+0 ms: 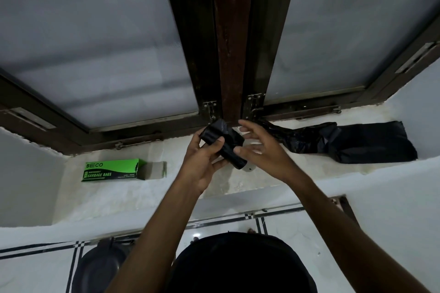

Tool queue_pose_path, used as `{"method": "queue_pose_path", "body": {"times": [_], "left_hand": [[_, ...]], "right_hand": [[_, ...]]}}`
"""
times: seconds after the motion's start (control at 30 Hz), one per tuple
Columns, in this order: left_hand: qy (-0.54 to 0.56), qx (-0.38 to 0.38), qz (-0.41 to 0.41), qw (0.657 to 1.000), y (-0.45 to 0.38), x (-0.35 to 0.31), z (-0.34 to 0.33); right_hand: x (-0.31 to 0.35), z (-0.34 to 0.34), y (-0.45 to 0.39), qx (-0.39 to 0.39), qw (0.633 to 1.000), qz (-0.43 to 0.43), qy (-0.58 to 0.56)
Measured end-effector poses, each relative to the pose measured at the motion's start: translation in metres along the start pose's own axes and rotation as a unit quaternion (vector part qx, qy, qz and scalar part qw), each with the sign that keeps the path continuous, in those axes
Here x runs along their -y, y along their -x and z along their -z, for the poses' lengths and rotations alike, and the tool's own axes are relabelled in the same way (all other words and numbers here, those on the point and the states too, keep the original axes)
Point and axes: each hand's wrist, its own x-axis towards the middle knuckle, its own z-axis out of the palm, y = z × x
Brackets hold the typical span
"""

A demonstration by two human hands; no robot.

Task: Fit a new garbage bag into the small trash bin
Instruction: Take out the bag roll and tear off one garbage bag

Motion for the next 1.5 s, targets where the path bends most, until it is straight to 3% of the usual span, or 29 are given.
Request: {"method": "queue_pose_path", "body": {"times": [0.1, 0.23, 0.33, 0.43, 0.57, 0.63, 0.7, 0.77, 0.93, 1.13, 1.3, 1.37, 1.5], "left_hand": [[0.007, -0.003, -0.017, 1.000, 0.002, -0.006, 0.009], [-0.010, -0.040, -0.082, 0.996, 0.009, -0.017, 0.029], [-0.169, -0.093, -0.185, 0.964, 0.015, -0.025, 0.060], [-0.341, -0.115, -0.283, 0.889, 0.027, -0.031, 0.100], [-0.508, -0.195, -0.376, 0.750, 0.043, -0.044, 0.159], [-0.603, -0.229, -0.350, 0.679, 0.045, -0.051, 0.189], [-0.701, -0.224, -0.231, 0.636, 0.043, -0.054, 0.208], [-0.715, -0.200, -0.154, 0.652, 0.038, -0.051, 0.218], [-0.679, -0.218, -0.225, 0.664, 0.031, -0.043, 0.221], [-0.662, -0.253, -0.244, 0.662, 0.035, -0.036, 0.212], [-0.610, -0.255, -0.254, 0.706, 0.035, -0.040, 0.220], [-0.596, -0.255, -0.259, 0.716, 0.036, -0.042, 0.222], [-0.577, -0.257, -0.264, 0.730, 0.036, -0.043, 0.226]], "right_hand": [[0.000, -0.009, -0.005, 0.049, 0.997, -0.026, -0.050], [0.001, -0.024, -0.015, 0.002, 0.999, -0.005, -0.041], [0.005, -0.039, -0.022, 0.014, 0.999, 0.025, -0.015], [0.012, -0.064, -0.029, 0.037, 0.998, 0.041, 0.020], [0.015, -0.096, -0.037, 0.032, 0.996, 0.049, 0.068], [0.015, -0.109, -0.042, 0.041, 0.993, 0.055, 0.099], [0.014, -0.120, -0.045, 0.065, 0.988, 0.064, 0.122], [0.014, -0.131, -0.047, 0.087, 0.985, 0.072, 0.133], [0.020, -0.175, -0.056, 0.053, 0.988, 0.063, 0.134], [0.032, -0.218, -0.060, 0.058, 0.998, -0.020, -0.006], [0.026, -0.200, -0.057, -0.094, 0.993, 0.004, 0.069], [0.021, -0.190, -0.059, -0.058, 0.996, -0.041, 0.056], [0.031, -0.185, -0.061, 0.046, 0.982, -0.157, -0.089]]}}
